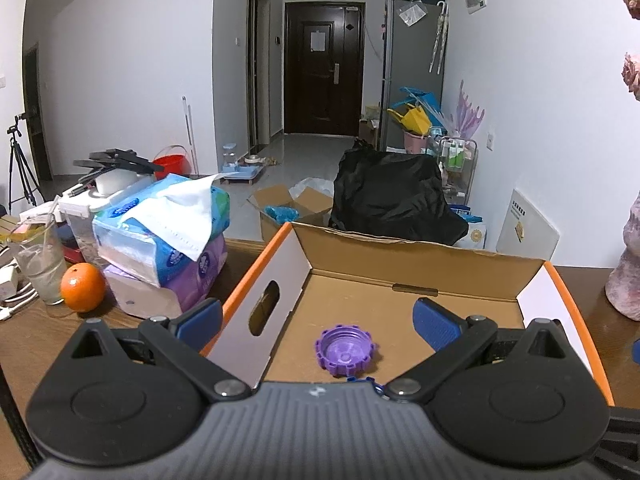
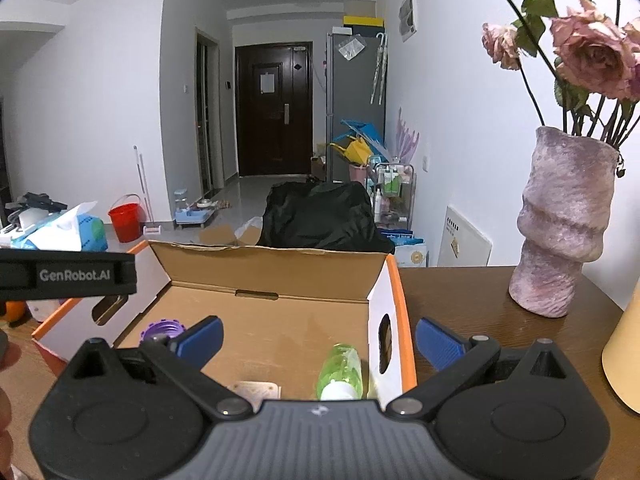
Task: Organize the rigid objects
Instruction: 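Withdraw both tools from the box back over the table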
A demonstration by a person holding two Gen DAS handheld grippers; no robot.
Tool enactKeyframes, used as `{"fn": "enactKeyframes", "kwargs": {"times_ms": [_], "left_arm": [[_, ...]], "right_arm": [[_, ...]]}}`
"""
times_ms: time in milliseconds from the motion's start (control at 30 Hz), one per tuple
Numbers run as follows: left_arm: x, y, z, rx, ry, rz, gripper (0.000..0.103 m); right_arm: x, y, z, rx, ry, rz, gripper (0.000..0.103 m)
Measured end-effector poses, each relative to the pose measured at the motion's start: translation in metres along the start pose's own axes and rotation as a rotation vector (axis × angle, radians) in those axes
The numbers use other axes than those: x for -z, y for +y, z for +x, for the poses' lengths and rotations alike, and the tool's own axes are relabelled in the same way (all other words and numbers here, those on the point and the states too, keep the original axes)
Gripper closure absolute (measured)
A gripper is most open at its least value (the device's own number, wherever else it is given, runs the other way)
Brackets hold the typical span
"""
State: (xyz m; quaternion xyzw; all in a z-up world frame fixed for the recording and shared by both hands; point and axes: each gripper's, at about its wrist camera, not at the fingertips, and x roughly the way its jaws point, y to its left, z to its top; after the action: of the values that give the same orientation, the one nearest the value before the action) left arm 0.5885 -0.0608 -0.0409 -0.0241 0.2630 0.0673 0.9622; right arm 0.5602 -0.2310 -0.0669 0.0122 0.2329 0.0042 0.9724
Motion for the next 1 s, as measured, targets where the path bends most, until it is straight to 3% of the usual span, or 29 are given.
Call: {"fn": "enactKeyframes", "kwargs": {"times_ms": [1000], "left_arm": [[0.041, 0.028, -0.088, 0.022, -0.072, 0.042, 0.0]], "right_arm": [[0.039, -0.016, -0.091, 0.042, -0.118, 0.01, 0.0]]}}
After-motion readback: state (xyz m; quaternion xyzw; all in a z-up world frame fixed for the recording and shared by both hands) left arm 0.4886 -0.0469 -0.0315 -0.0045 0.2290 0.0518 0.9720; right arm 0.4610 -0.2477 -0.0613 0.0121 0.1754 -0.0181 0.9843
